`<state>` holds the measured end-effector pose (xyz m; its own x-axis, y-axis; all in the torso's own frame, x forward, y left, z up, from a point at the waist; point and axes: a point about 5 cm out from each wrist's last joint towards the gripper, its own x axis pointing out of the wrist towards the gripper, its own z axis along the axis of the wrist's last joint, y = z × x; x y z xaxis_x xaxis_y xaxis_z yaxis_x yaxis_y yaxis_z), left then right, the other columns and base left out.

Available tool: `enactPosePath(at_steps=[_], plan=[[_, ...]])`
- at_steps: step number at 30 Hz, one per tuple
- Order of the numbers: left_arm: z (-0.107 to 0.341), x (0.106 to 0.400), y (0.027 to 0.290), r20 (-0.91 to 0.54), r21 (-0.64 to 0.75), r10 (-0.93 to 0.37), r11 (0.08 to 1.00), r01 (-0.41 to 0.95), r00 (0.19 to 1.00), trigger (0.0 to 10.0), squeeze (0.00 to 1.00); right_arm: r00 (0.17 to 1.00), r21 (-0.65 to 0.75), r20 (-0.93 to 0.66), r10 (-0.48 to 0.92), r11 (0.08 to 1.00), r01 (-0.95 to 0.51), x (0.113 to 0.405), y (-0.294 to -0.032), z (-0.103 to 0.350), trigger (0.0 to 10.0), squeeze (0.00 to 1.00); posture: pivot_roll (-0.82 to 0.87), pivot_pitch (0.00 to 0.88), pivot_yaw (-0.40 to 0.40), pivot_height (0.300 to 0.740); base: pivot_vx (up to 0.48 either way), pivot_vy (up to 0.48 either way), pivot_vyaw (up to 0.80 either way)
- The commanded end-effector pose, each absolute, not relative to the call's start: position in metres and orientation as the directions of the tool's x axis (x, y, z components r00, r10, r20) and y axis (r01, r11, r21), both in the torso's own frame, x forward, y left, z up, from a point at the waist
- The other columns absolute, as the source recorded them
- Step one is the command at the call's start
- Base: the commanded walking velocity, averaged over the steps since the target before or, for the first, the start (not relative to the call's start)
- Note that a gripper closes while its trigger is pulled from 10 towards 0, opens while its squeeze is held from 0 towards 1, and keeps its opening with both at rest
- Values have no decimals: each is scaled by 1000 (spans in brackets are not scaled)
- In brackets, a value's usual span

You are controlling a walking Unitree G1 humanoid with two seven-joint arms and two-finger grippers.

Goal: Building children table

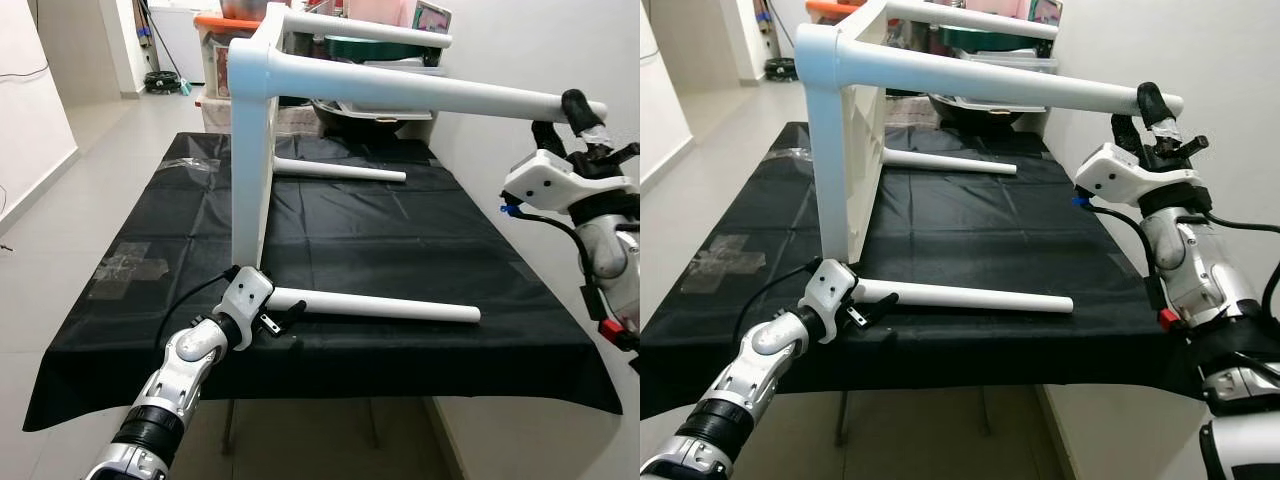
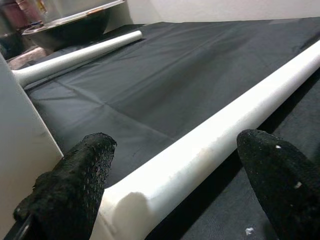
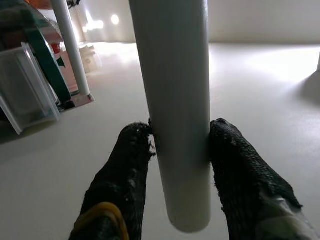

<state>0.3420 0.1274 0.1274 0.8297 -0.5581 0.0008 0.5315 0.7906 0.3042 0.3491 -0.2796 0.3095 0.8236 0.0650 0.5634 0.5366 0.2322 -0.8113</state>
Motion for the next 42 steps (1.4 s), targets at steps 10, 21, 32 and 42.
enactPosePath(at_steps=[10,21,32,42], plan=[[129,345,127,7,309,-564,787,535,826,10000,0,853,-828,520,43,270,491,362,-271,308,10000,1000,68,0,-99,740,0,0,0],[128,345,128,7,310,-563,787,533,827,10000,0,883,-864,468,29,227,450,368,-272,302,10000,0,67,0,-102,740,0,0,0],[127,350,132,-8,315,-556,788,529,831,10000,0,889,-862,456,36,268,431,371,-269,304,0,0,63,0,-105,740,0,0,0],[131,359,138,-29,307,-539,796,521,842,10000,0,885,-847,464,39,311,431,370,-265,303,0,0,55,0,-99,740,0,0,0]])
